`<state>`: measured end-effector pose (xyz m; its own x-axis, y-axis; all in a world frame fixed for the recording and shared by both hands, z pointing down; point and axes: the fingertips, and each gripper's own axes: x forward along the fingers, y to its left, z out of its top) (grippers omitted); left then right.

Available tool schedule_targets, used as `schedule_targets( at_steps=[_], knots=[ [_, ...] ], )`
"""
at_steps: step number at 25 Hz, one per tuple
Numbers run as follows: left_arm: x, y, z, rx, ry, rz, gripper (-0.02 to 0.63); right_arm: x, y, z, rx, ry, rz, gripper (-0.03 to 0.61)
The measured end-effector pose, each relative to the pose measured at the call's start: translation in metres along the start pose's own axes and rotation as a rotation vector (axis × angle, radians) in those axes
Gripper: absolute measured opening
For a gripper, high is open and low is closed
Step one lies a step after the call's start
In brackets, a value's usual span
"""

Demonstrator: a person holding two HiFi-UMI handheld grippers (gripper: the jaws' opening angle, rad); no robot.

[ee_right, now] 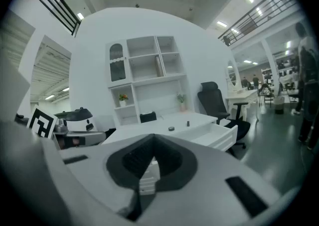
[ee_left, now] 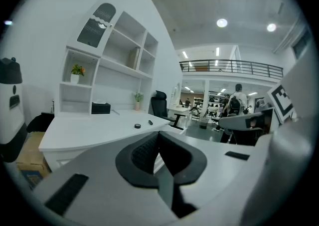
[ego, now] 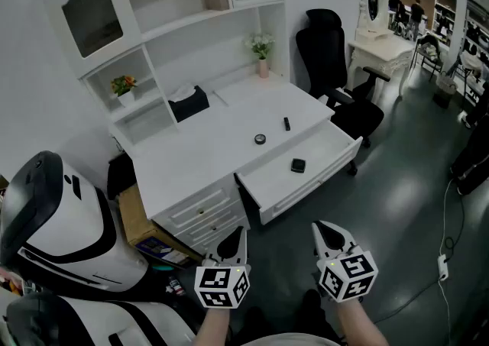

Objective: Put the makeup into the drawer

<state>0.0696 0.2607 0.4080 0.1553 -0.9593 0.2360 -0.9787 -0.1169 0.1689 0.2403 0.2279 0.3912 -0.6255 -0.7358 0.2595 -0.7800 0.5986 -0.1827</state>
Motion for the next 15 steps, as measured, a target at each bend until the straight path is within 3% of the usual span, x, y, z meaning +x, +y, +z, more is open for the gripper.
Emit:
schedule_targets(
  at_steps=[7,15],
  knots=[
    [-0.02,0.04,0.001,0.022,0.009,-0.052,0.002,0.006,0.056,-0.007,0.019,-0.024,-0.026,0.002],
    [-0.006,0.049,-0.008,-0.027,0.035,-0.073,0.002,0.011,0.043,-0.008,0.056,-0.046,-0.068,0.003]
  ],
)
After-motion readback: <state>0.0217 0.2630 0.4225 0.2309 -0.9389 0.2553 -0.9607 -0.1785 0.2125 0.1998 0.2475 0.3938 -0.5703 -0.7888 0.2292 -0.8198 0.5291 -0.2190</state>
